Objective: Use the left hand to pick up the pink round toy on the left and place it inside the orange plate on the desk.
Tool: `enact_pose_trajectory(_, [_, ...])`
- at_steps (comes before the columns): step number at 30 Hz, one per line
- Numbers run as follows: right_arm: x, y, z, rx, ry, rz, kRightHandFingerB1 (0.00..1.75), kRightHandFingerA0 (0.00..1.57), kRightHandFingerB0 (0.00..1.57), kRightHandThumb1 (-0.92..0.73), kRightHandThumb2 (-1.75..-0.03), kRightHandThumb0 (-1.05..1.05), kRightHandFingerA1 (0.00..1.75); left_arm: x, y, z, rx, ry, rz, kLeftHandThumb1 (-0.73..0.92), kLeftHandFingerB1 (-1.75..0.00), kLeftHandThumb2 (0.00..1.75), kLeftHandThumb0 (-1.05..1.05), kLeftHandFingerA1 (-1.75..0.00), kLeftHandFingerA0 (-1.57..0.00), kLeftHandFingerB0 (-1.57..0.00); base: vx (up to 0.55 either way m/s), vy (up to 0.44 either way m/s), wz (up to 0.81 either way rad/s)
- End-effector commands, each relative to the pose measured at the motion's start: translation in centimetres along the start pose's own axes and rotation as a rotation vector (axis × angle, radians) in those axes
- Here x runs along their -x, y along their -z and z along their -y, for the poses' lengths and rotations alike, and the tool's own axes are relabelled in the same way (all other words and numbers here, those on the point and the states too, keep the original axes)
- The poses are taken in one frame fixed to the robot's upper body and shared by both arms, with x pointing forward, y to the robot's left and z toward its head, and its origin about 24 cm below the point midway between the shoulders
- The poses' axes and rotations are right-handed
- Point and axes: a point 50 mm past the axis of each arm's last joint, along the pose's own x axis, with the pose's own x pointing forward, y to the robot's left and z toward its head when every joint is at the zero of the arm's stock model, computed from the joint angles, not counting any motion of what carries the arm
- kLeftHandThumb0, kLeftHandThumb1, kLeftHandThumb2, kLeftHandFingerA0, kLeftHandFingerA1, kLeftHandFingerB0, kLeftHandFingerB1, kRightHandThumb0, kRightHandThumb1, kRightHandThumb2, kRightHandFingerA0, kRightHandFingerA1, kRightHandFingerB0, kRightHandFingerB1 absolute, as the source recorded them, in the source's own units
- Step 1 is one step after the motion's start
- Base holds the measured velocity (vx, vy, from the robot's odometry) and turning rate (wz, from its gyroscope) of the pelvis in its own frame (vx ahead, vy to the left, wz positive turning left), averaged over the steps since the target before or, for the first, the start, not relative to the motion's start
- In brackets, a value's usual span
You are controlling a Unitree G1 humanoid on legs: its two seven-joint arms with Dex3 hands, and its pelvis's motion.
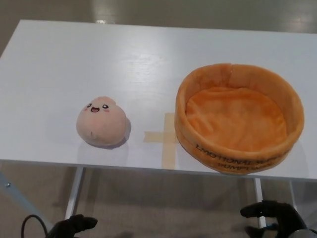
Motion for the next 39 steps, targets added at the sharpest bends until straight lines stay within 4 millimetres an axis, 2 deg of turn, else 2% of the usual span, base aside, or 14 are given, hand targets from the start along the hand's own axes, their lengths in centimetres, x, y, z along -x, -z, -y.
enact_pose_trajectory(1, [0.3,0.7,-0.2,0.011,0.001,0.014,0.79,0.63,0.68,-0.54,-0.56,-0.19,0.85,0.4,0.5,0.1,-0.013,-0.005,0.033,0.58,-0.33,0.56,-0.29,-0.36,-0.32,-0.36,0.0,0.0,0.0])
enact_pose_trajectory(2, [0.3,0.8,-0.2,0.007,0.003,0.01,0.79,0.64,0.68,-0.55,-0.56,-0.18,0.85,0.5,0.6,0.2,0.003,-0.006,0.034,0.51,-0.38,0.68,-0.36,-0.44,-0.3,-0.3,0.0,0.0,0.0])
enact_pose_trajectory(6, [0.9,2.4,-0.7,-0.002,0.003,-0.011,0.79,0.63,0.67,-0.55,-0.56,-0.15,0.87,1.2,1.8,1.1,0.018,0.015,0.022,0.52,-0.39,0.68,-0.37,-0.42,-0.3,-0.31,0.0,0.0,0.0])
enact_pose_trajectory(13, [1.4,3.5,-1.1,0.006,0.007,-0.034,0.79,0.66,0.67,-0.55,-0.55,-0.14,0.92,2.2,2.8,1.4,-0.007,0.033,0.052,0.59,-0.31,0.57,-0.29,-0.36,-0.34,-0.32,0.0,0.0,0.0])
enact_pose_trajectory(23, [1.5,3.9,-1.1,0.0,0.011,-0.039,0.79,0.64,0.67,-0.55,-0.56,-0.14,0.87,3.9,3.5,-0.2,-0.118,0.149,0.17,0.53,-0.35,0.66,-0.39,-0.39,-0.21,-0.2,0.0,0.0,0.0])
enact_pose_trajectory(27, [1.4,3.6,-0.9,-0.007,0.021,-0.035,0.8,0.65,0.67,-0.55,-0.56,-0.13,0.91,4.7,3.0,-1.5,-0.169,0.249,0.25,0.51,-0.34,0.66,-0.42,-0.38,-0.2,-0.18,0.0,0.0,0.0])
enact_pose_trajectory(28, [1.4,3.5,-0.9,-0.009,0.025,-0.039,0.79,0.66,0.66,-0.55,-0.56,-0.14,0.92,5.4,2.5,-2.3,-0.17,0.309,0.294,0.45,-0.5,0.95,-0.23,-0.52,-0.09,-0.07,0.0,0.0,0.0])
enact_pose_trajectory(29, [1.3,3.5,-0.8,-0.009,0.026,-0.04,0.79,0.66,0.66,-0.55,-0.56,-0.14,0.92,5.7,2.3,-2.5,-0.171,0.327,0.306,0.45,-0.5,0.95,-0.23,-0.52,-0.09,-0.07,0.0,0.0,0.0])
enact_pose_trajectory(30, [1.3,3.4,-0.7,-0.004,0.026,-0.034,0.79,0.7,0.66,-0.55,-0.56,-0.13,0.95,6.1,2.0,-2.9,-0.17,0.354,0.325,0.53,-0.33,0.56,-0.63,-0.33,-0.26,-0.23,0.0,0.0,0.0])
enact_pose_trajectory(34, [1.2,3.2,-0.7,0.007,0.022,-0.032,0.78,0.65,0.66,-0.55,-0.56,-0.14,0.87,8.5,0.1,-3.8,-0.184,0.427,0.435,0.58,-0.27,0.58,-0.47,-0.31,-0.2,-0.17,0.0,0.0,0.0])
enact_pose_trajectory(35, [1.2,3.2,-0.7,0.008,0.021,-0.032,0.78,0.67,0.66,-0.55,-0.56,-0.14,0.9,8.9,-0.3,-3.8,-0.185,0.445,0.451,0.44,-0.47,0.96,-0.3,-0.49,-0.01,0.0,0.0,0.0,0.0])
enact_pose_trajectory(37, [1.1,3.1,-0.7,-0.001,0.021,-0.03,0.77,0.66,0.65,-0.55,-0.56,-0.14,0.89,9.8,-1.3,-3.9,-0.181,0.506,0.485,0.45,-0.47,0.96,-0.3,-0.5,-0.01,0.0,0.0,0.0,0.0])
enact_pose_trajectory(38, [1.1,3.0,-0.7,-0.004,0.021,-0.029,0.77,0.66,0.65,-0.55,-0.56,-0.13,0.88,10.3,-1.7,-3.9,-0.172,0.536,0.499,0.57,-0.26,0.59,-0.47,-0.28,-0.1,-0.12,0.0,0.0,0.0])
enact_pose_trajectory(39, [1.1,3.0,-0.7,-0.004,0.02,-0.029,0.77,0.66,0.65,-0.55,-0.56,-0.13,0.88,10.4,-1.8,-3.9,-0.165,0.546,0.503,0.57,-0.26,0.59,-0.47,-0.28,-0.1,-0.12,0.0,0.0,0.0])
